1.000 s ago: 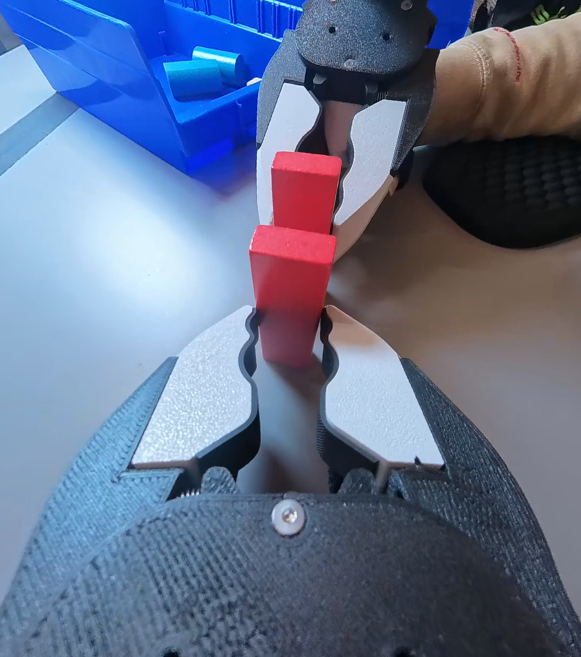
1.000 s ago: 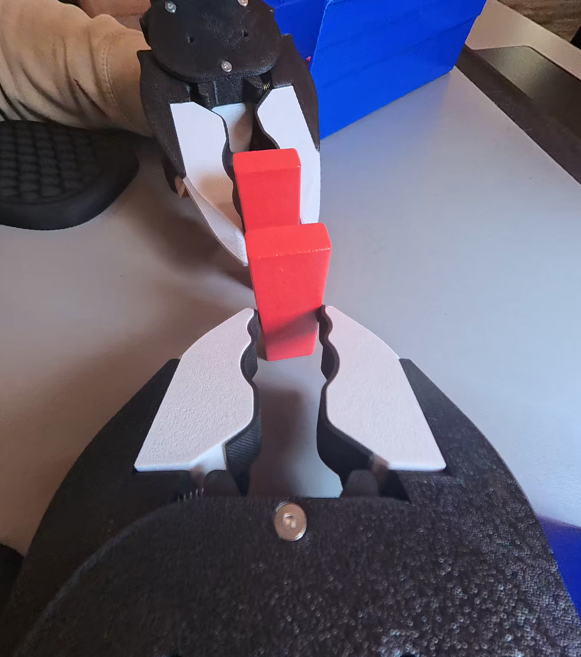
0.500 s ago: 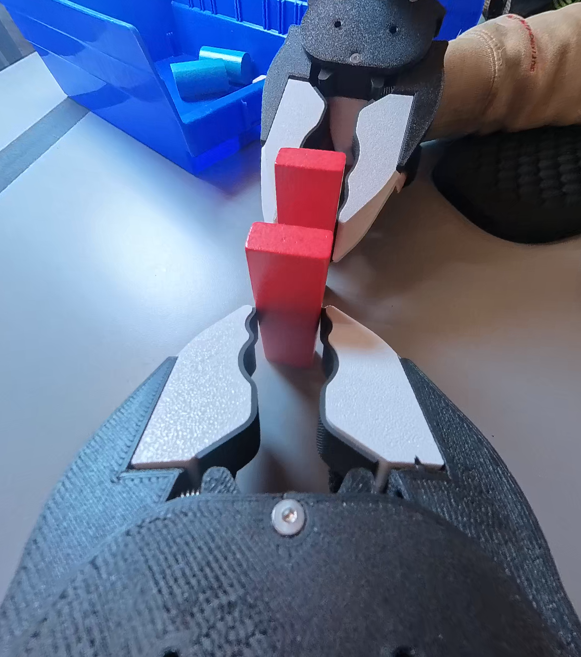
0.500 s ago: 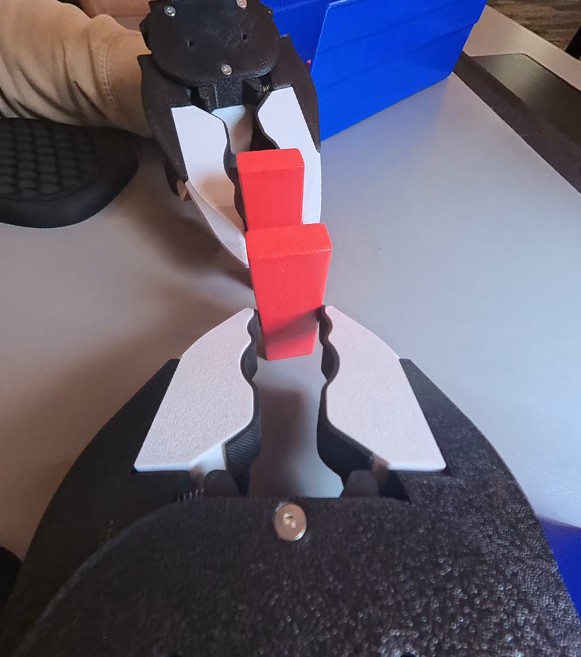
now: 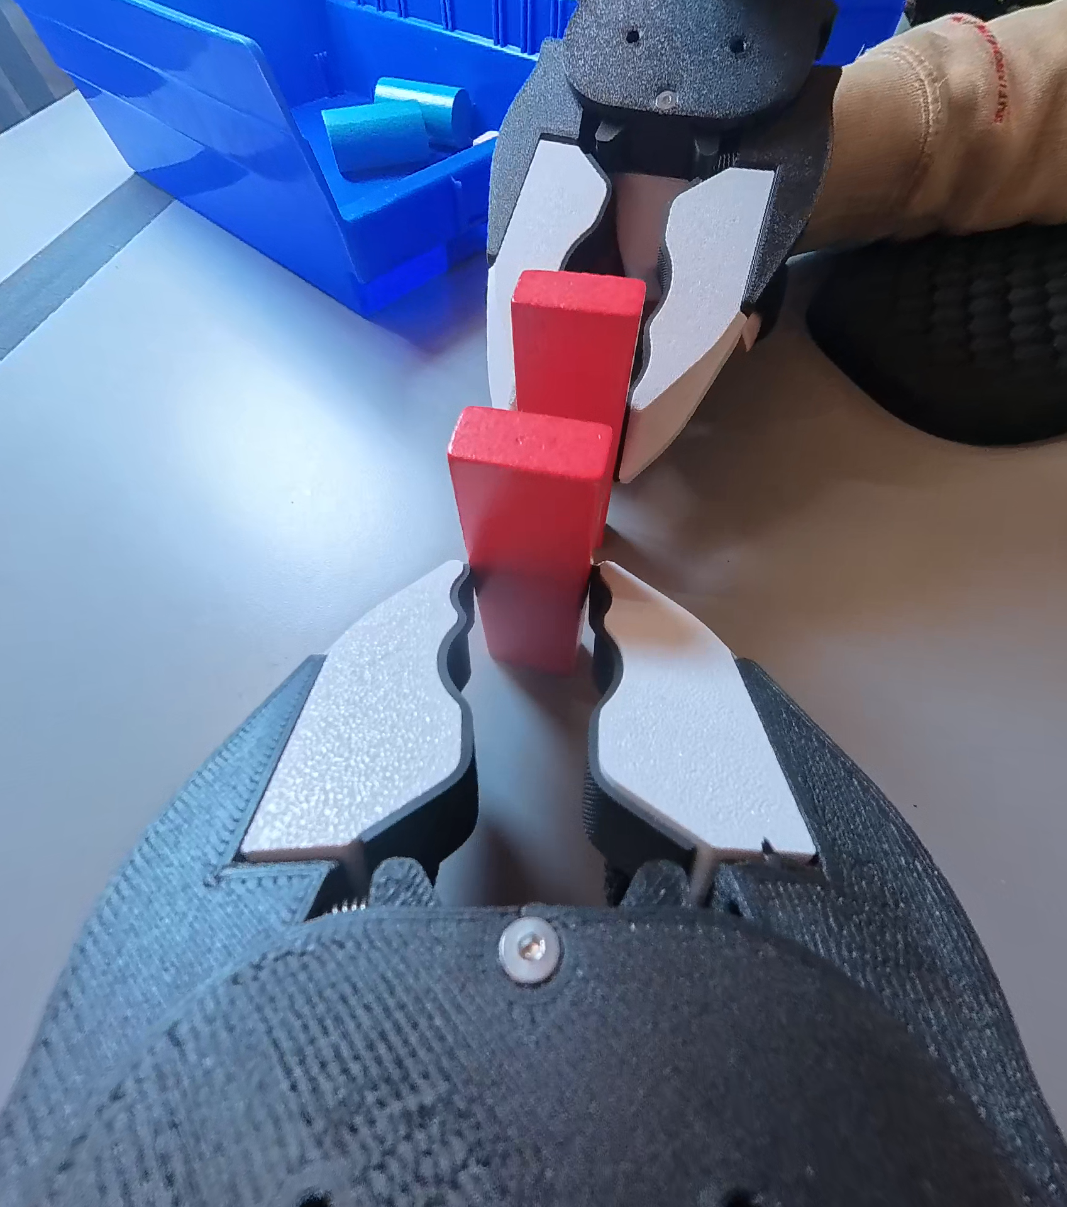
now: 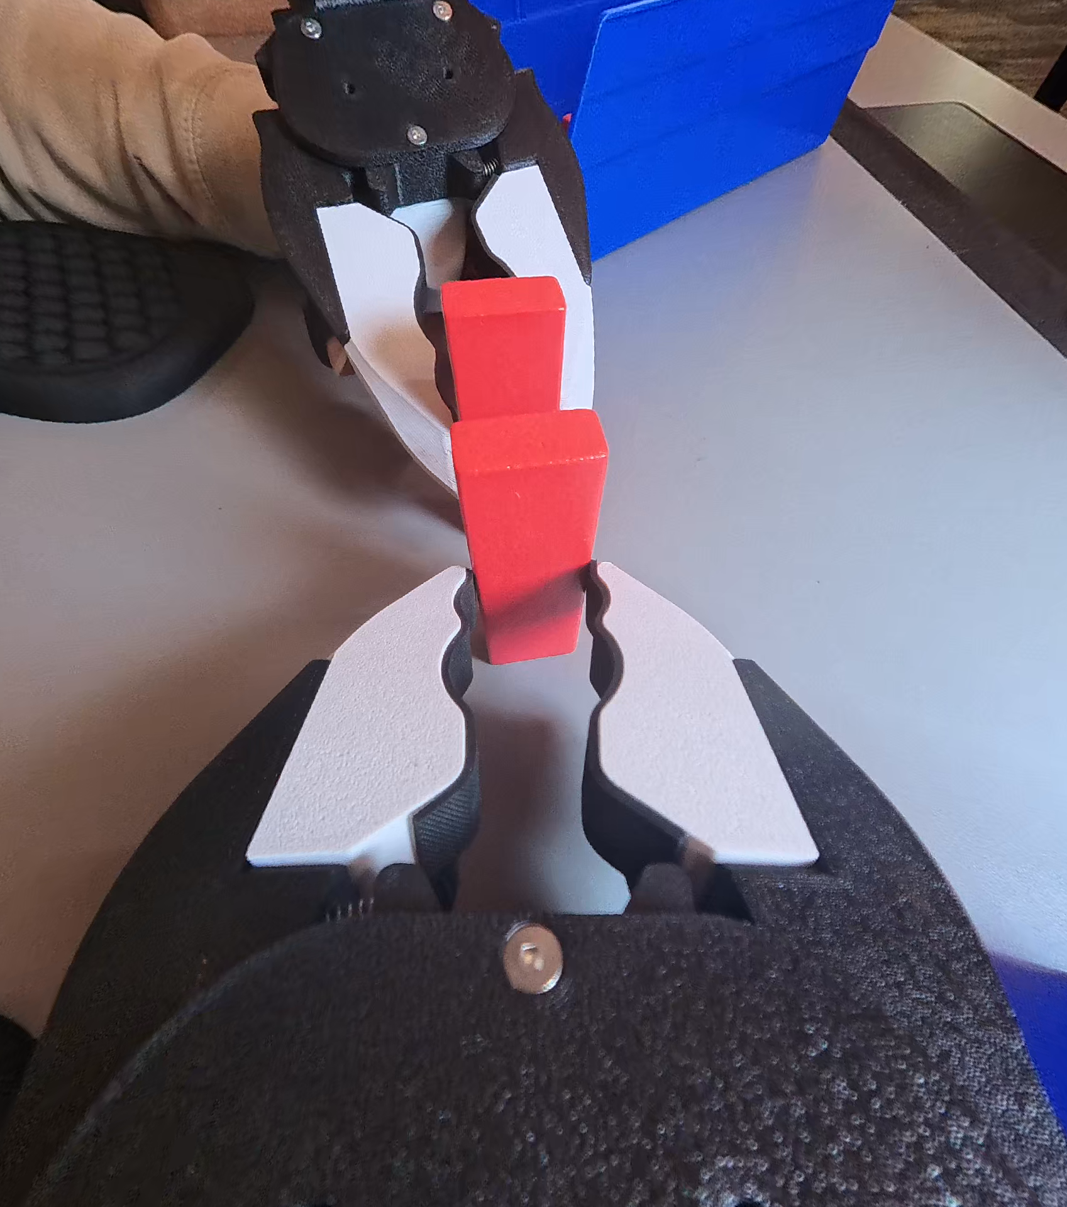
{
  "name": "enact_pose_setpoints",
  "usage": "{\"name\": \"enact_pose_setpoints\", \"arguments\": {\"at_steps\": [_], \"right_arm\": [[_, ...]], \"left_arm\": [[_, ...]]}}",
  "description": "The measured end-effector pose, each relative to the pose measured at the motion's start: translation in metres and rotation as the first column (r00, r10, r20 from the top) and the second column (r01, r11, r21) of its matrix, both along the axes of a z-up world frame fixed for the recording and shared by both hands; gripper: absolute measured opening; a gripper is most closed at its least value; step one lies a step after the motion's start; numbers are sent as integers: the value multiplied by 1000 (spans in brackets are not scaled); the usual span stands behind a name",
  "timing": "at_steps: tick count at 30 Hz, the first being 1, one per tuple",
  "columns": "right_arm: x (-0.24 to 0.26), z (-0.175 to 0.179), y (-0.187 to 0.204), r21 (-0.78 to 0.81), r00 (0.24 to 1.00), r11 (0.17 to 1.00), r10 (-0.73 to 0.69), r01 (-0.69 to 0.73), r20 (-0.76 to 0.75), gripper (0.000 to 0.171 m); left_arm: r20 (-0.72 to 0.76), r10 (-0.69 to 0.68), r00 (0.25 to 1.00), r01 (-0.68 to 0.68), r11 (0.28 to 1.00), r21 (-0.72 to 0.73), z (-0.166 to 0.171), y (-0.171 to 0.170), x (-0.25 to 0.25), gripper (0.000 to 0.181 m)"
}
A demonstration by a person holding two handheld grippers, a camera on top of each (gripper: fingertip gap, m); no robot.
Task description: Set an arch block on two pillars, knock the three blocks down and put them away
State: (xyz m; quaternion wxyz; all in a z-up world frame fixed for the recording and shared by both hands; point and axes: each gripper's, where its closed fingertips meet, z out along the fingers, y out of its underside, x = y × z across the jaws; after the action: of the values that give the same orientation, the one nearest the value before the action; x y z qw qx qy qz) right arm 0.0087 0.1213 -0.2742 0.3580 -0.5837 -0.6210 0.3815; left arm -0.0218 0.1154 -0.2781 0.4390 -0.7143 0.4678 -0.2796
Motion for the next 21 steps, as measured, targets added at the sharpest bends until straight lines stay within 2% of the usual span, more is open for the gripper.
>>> {"name": "enact_pose_setpoints", "arguments": {"at_steps": [21], "right_arm": [[-1, 0, 0, -8, 1000, 1000, -5, 5, -1, 32]], "left_arm": [[-7, 10, 1000, -10, 1000, -9, -1, -1, 3, 34]]}}
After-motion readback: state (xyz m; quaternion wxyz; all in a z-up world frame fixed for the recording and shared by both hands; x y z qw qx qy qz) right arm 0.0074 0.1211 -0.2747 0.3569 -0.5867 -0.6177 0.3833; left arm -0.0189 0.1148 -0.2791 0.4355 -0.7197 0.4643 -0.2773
